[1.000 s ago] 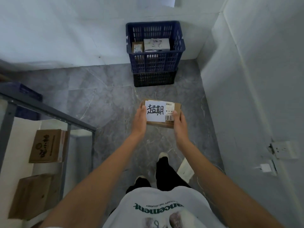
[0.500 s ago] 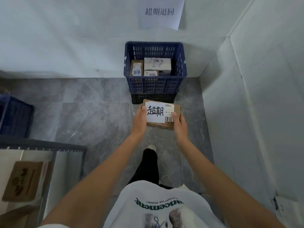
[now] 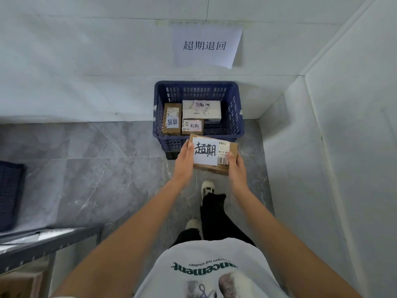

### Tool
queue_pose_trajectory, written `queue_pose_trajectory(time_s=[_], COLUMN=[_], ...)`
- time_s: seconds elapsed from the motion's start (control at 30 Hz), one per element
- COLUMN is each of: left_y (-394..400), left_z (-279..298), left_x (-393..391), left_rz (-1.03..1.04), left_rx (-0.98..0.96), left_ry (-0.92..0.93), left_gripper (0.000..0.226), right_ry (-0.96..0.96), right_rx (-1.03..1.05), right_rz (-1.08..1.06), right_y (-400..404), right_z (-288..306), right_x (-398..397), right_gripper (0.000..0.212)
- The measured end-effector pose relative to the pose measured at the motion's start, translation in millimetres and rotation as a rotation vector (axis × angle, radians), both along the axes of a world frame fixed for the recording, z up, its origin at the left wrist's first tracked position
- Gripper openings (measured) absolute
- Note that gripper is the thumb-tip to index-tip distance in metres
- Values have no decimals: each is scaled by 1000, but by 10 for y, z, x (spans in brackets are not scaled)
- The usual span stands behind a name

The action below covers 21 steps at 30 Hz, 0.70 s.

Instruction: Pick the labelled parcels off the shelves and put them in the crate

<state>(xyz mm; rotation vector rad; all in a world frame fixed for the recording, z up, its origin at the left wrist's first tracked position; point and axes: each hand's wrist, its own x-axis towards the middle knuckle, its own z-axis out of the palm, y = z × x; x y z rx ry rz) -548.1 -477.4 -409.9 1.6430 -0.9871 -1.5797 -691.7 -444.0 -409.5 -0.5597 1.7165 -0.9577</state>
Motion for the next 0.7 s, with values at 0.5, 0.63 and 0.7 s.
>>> queue_pose_trajectory(time_s=[0.5, 0.63, 0.7], left_y=[-2161, -2515, -2666], left_z=[-533, -964, -1151], left_x=[-612, -707, -744], left_rz=[-6, -25, -47], left_rx=[379, 444, 466], left_ry=[-31, 23, 30], left_gripper=[53, 57, 60], right_ry=[99, 71, 70], right_rx=[188, 222, 251], right_rz=[19, -43, -51], right_y=[-2151, -2462, -2596], right_z=[-701, -1023, -1238], right_x=[-656, -812, -841], right_gripper=[51, 36, 36])
